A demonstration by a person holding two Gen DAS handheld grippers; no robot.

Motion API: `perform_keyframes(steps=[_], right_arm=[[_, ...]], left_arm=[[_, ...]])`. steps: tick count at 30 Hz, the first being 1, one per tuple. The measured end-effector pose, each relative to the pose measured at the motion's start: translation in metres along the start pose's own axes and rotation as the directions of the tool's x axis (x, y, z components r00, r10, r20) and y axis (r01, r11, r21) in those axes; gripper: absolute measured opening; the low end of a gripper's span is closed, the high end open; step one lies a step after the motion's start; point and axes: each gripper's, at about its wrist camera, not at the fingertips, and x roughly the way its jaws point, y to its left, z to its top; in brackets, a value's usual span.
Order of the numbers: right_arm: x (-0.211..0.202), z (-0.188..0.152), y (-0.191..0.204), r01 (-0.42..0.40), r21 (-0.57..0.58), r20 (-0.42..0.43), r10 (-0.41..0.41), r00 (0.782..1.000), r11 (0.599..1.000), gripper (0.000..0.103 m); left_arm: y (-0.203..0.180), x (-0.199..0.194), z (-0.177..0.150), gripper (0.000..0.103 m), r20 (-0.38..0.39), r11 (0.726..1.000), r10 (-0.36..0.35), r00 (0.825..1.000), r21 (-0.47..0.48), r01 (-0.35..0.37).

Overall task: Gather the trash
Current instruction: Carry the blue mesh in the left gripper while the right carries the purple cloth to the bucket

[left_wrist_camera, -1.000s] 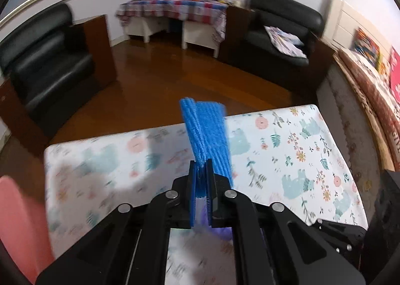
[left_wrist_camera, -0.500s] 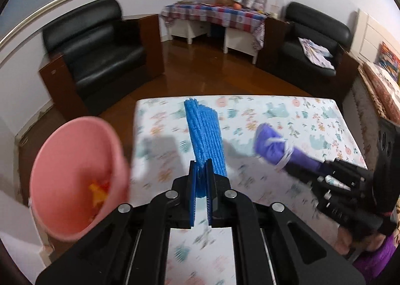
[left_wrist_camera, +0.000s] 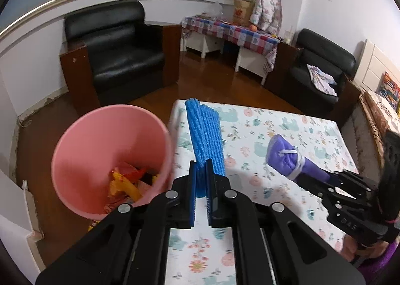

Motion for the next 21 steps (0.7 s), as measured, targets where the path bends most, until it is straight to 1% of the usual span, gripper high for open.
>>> perform_keyframes(steps=[6,10,13,17,21], right_arm=[[0.007,0.019,0.043,0.000,-0.075,-0.013,-0.001,1.000,0.997,0.025],[0.020,0.035,0.071,-0.024,-0.098,-0.028,0.022,0.999,0.995,0.025],[0.035,0.046,0.091,-0.051,-0.106,-0.045,0.046,0.998,0.993,0.025],[0.053,0.060,0.115,-0.082,-0.113,-0.062,0.075,0.995,0.990,0.026],[0.077,0.070,0.139,-0.098,-0.127,-0.092,0.087,0.992,0.987,0.026]], left_arm=[[0.040,-0.012,-0.005,0.006,0.042,0.998,0.047,0.998,-0.040,-0.046],[0.069,-0.016,-0.010,0.006,0.044,0.993,0.078,0.996,-0.092,-0.073],[0.088,-0.018,-0.013,0.006,0.045,0.988,0.093,0.995,-0.124,-0.087],[0.104,-0.020,-0.014,0.006,0.057,0.984,0.124,0.991,-0.133,-0.116],[0.121,-0.016,-0.017,0.006,0.041,0.978,0.140,0.989,-0.163,-0.132]])
